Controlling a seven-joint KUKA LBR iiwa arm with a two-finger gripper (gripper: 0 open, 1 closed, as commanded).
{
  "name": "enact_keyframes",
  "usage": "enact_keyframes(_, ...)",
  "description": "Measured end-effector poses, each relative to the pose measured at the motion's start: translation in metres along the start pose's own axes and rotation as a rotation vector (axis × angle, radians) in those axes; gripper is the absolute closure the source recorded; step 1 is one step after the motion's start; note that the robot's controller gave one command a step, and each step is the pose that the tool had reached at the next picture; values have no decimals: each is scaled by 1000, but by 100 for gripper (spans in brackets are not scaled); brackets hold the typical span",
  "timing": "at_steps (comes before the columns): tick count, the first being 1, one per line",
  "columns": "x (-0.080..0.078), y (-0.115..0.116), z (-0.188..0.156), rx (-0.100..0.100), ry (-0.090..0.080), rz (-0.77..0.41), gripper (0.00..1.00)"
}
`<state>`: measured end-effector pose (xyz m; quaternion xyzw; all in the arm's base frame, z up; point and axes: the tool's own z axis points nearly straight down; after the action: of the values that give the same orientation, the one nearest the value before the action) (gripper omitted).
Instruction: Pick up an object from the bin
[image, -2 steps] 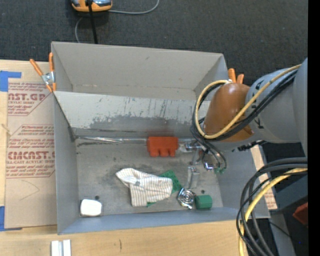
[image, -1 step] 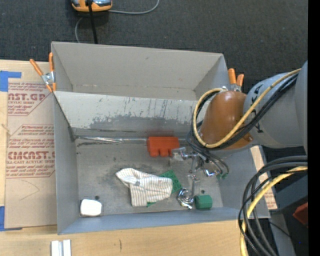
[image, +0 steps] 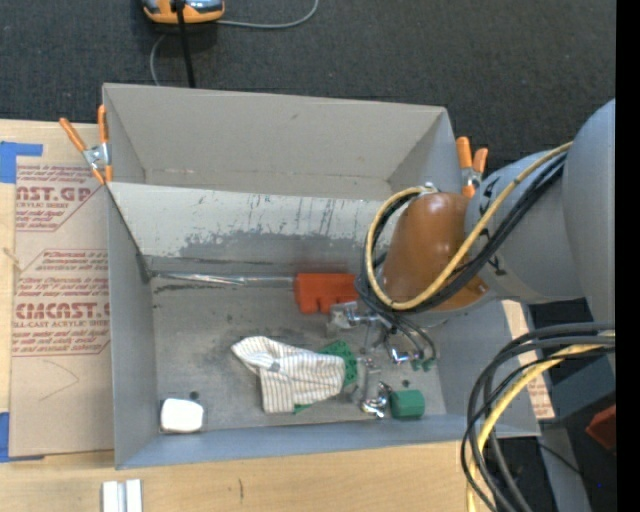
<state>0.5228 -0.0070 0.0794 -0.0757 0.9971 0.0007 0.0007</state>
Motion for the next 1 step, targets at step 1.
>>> enact_keyframes(1, -15, 19, 8, -1, -1, 232, 100)
